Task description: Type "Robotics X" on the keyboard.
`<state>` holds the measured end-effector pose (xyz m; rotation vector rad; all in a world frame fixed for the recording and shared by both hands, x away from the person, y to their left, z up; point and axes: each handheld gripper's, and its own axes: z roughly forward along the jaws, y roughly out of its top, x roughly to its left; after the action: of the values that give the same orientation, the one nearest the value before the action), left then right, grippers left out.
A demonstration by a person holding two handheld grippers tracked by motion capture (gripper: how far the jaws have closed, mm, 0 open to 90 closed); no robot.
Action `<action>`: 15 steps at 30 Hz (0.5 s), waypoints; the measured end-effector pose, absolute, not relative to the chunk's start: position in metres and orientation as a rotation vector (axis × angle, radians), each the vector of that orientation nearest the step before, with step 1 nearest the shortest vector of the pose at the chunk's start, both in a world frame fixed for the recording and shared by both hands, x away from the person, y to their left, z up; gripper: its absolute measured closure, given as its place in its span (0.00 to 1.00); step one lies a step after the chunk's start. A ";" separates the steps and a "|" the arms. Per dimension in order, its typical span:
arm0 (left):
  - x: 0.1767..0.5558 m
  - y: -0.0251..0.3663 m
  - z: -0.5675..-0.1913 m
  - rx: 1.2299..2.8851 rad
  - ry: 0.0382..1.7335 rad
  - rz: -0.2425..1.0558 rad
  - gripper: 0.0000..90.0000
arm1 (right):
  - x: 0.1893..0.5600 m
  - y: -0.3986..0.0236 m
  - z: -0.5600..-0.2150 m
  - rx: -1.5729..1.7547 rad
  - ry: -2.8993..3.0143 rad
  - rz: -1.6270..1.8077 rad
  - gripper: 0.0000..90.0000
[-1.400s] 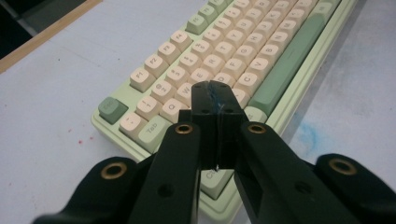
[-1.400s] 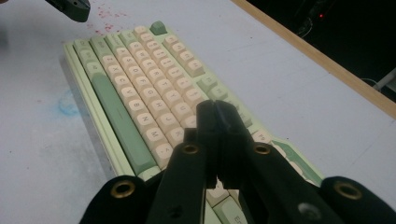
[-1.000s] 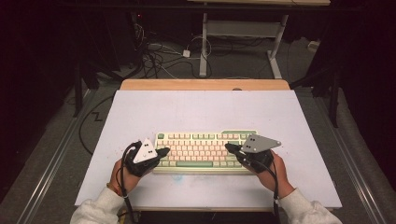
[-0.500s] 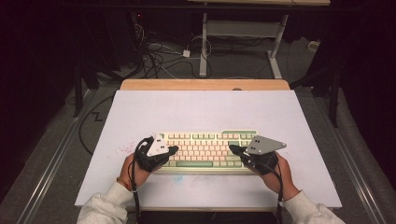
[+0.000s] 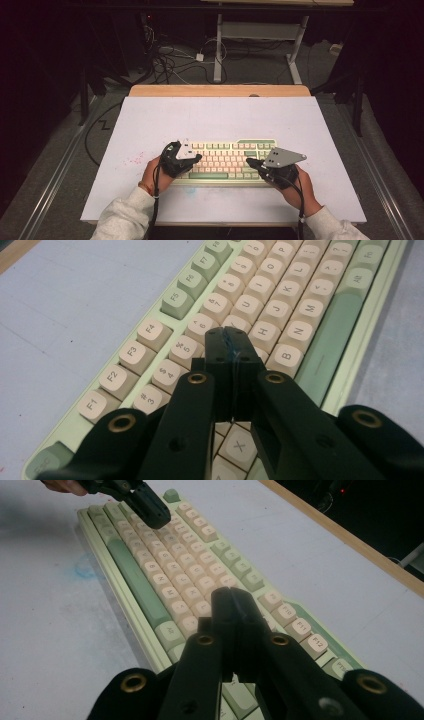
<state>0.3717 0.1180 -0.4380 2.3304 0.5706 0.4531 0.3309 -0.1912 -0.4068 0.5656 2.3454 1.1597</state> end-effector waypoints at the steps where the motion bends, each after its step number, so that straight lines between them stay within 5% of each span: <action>1: 0.372 0.116 -0.439 2.334 0.570 0.455 0.97 | 0.331 -0.191 -0.407 0.561 2.347 1.158 1.00; 15: 0.383 0.100 -0.442 2.365 0.569 0.446 0.97 | 0.333 -0.190 -0.410 0.564 2.367 1.151 1.00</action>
<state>0.3831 0.0996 -0.4417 2.3651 0.5690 0.4464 0.3335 -0.1897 -0.4098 0.5641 2.3668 1.1514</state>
